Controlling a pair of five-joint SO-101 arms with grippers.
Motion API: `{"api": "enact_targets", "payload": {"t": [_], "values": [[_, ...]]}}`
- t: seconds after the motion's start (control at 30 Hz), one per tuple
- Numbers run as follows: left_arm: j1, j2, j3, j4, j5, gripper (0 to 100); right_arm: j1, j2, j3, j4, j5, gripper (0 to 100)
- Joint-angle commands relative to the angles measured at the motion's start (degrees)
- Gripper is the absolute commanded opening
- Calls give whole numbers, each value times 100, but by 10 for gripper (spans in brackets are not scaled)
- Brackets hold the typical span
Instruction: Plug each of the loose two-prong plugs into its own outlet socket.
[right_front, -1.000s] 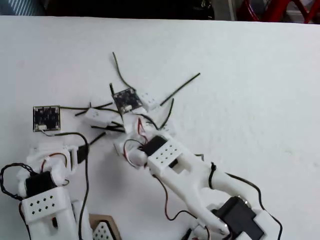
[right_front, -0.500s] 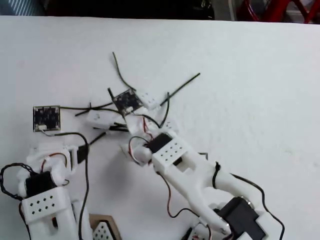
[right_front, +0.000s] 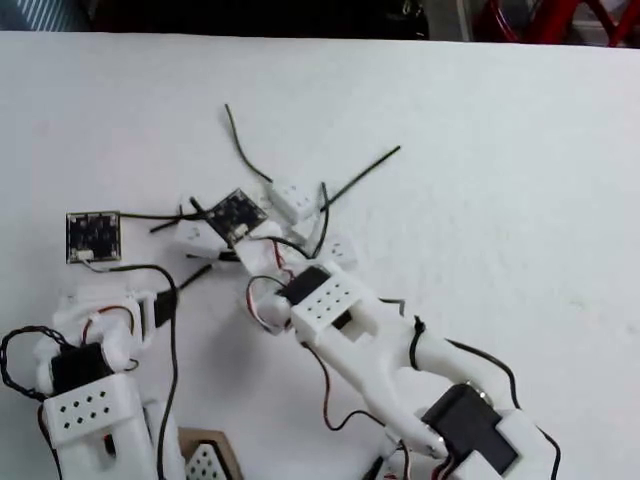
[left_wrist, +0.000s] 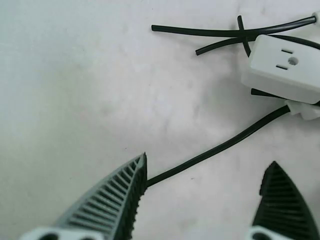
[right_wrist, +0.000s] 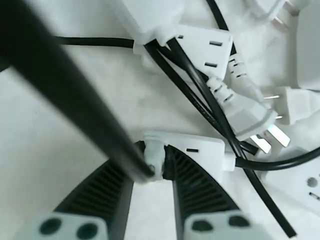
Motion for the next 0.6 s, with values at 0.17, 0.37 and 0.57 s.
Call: {"api": "enact_targets", "payload": {"t": [0.17,0.37,0.57], "values": [[-66,-92,-26,-105,44,351,-136,215,114,119,448,16],[-66,-92,-26,-105,44,351,-347,215,149,136,677,16],[-57,-92,70,-229,44,351,-365,92,88,453,730,16]]}}
